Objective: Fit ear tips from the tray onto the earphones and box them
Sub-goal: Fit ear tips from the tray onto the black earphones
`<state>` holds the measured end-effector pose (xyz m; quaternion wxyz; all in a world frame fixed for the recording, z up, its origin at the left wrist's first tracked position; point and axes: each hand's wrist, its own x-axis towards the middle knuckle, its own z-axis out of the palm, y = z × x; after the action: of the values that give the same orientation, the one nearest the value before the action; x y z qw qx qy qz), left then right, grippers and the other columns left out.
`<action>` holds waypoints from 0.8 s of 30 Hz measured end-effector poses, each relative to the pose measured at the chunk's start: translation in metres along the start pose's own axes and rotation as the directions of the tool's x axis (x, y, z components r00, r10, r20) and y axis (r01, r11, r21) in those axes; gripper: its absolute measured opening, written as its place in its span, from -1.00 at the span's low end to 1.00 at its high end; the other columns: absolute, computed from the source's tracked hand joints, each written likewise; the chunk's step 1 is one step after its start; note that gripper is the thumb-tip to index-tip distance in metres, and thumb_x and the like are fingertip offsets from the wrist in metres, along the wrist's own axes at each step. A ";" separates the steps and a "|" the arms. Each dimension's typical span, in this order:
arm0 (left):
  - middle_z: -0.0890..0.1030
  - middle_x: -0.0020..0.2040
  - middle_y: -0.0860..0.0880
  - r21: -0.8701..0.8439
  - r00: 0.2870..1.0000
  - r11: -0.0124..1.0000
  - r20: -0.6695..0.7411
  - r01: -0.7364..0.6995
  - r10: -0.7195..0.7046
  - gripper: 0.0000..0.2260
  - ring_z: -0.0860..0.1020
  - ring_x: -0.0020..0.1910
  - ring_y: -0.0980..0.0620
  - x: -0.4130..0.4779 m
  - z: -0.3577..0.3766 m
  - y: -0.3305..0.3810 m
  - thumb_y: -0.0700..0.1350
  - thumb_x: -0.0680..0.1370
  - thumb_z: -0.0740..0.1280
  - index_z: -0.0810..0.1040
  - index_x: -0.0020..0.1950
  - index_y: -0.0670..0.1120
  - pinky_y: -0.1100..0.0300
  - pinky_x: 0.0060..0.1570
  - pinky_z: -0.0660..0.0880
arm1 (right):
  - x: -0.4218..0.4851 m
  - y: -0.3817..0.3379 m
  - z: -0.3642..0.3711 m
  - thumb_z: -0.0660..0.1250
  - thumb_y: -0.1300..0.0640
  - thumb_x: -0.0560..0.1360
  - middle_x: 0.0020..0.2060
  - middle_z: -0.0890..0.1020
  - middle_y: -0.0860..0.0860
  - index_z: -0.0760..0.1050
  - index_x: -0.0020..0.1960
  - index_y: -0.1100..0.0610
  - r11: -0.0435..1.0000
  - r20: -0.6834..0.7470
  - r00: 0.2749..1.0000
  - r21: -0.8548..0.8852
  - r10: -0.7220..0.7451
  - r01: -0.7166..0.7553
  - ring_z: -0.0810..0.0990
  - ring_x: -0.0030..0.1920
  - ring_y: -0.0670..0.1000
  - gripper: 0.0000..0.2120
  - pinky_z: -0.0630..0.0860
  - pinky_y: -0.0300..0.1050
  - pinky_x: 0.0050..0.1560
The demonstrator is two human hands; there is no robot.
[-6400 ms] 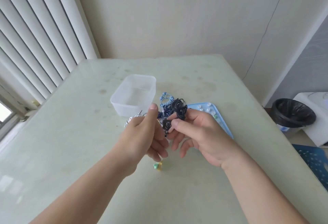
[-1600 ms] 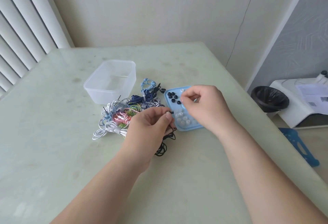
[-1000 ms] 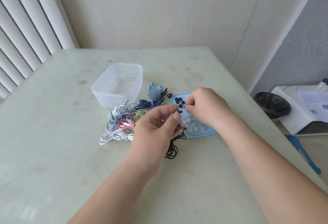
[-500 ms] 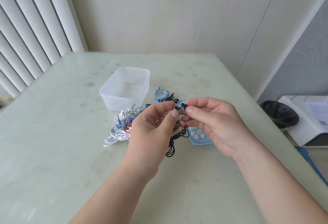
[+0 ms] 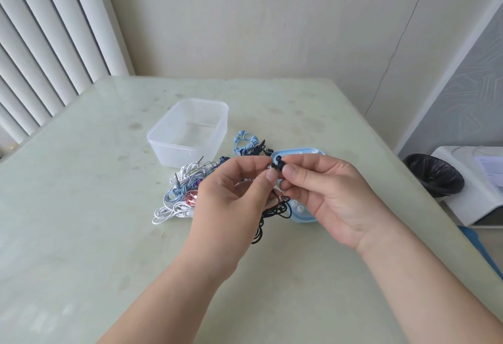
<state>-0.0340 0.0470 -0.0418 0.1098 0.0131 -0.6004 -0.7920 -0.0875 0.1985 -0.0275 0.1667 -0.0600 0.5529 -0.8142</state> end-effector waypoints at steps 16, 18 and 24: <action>0.74 -0.19 -0.03 0.115 1.000 0.993 -0.010 0.011 -0.010 -0.93 0.75 -0.20 -0.02 0.001 -0.004 0.000 -0.25 0.60 0.43 0.66 0.06 -0.13 0.28 -0.15 0.62 | 0.000 0.006 0.002 0.46 0.28 0.36 -0.23 0.65 0.19 0.70 -0.03 0.23 1.000 0.011 1.000 0.009 0.011 -0.011 0.61 -0.28 0.03 -0.81 0.59 -0.17 -0.22; 0.74 -0.19 -0.04 0.109 1.000 0.994 -0.010 0.015 -0.014 -0.94 0.75 -0.19 -0.05 0.000 -0.003 0.000 -0.26 0.60 0.43 0.65 0.06 -0.14 0.26 -0.15 0.63 | 0.001 0.006 0.003 0.46 0.29 0.35 -0.25 0.64 0.19 0.71 -0.05 0.22 1.000 0.008 1.000 0.009 0.010 -0.010 0.61 -0.29 0.03 -0.82 0.60 -0.17 -0.22; 0.71 -0.24 0.04 0.130 1.000 0.991 0.008 -0.002 0.001 -0.94 0.75 -0.18 -0.03 0.000 -0.002 0.000 -0.27 0.60 0.43 0.66 0.02 -0.12 0.31 -0.19 0.60 | 0.001 0.006 0.002 0.46 0.33 0.32 -0.34 0.64 0.14 0.65 -0.16 0.22 0.999 -0.014 1.000 0.020 0.025 -0.025 0.63 -0.35 0.02 -0.89 0.61 -0.20 -0.29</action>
<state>-0.0338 0.0450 -0.0425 0.1068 0.0169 -0.6512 -0.7511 -0.0868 0.1943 -0.0319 0.1737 -0.0457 0.5465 -0.8180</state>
